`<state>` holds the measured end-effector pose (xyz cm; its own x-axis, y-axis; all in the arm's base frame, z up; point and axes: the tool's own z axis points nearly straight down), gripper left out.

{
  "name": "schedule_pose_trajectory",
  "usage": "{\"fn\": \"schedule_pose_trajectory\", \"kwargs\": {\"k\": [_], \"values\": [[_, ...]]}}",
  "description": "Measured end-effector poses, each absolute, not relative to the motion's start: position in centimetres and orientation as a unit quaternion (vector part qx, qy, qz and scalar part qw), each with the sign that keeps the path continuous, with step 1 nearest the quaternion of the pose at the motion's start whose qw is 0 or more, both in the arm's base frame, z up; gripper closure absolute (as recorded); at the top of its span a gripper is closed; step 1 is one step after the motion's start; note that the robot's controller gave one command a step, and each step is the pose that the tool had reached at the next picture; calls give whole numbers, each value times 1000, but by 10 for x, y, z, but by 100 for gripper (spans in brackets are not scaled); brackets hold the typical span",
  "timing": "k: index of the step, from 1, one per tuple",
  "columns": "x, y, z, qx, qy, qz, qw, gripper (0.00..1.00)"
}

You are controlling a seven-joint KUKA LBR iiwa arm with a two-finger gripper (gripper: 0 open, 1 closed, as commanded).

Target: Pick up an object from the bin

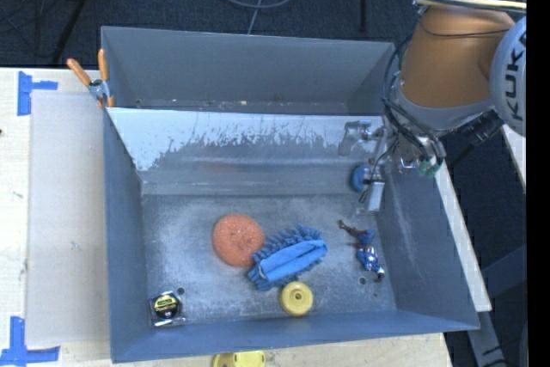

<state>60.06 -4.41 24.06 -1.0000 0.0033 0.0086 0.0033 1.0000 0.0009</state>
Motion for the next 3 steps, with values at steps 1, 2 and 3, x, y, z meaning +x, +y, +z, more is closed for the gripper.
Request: {"fn": "schedule_pose_trajectory", "kwargs": {"k": [1,2,3], "values": [[602,-44,245,-1,-1000,0,0,0],[585,-38,191,-23,-1000,0,-2,0],[571,-23,146,-17,-1000,0,2,0]]}}
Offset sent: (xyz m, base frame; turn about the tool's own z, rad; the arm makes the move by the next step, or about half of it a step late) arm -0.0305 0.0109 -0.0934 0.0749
